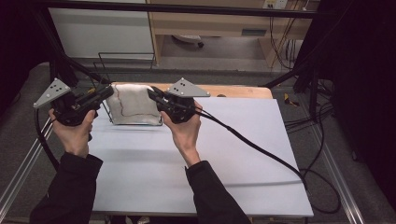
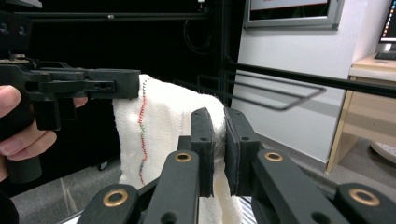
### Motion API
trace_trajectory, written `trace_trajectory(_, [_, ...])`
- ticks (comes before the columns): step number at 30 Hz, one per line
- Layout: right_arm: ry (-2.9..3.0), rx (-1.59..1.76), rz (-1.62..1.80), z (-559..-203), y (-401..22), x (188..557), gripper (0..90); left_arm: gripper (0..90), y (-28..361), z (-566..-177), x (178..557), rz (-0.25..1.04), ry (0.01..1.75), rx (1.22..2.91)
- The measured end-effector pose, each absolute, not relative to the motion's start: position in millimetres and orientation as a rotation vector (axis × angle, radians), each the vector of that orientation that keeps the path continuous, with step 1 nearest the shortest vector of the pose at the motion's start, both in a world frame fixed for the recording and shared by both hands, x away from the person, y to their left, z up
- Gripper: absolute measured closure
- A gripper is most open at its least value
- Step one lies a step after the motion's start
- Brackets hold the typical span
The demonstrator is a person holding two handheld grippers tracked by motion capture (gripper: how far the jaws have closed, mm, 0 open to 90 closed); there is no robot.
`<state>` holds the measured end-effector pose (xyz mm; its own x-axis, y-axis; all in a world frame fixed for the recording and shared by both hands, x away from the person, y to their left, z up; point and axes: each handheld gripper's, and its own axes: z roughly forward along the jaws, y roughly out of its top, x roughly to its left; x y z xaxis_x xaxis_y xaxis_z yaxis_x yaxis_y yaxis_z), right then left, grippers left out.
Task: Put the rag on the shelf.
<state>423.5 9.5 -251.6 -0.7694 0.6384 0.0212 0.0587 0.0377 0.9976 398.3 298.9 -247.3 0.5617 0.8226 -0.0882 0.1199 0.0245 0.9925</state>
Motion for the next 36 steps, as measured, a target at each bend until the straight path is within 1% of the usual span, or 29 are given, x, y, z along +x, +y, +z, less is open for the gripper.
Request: trace_trajectory(36, [1.794, 0.648, 1.82, -192.9, 38.8, 452.2, 83.3, 82.3, 319.9, -191.1, 420.8, 0.748, 0.841, 1.374])
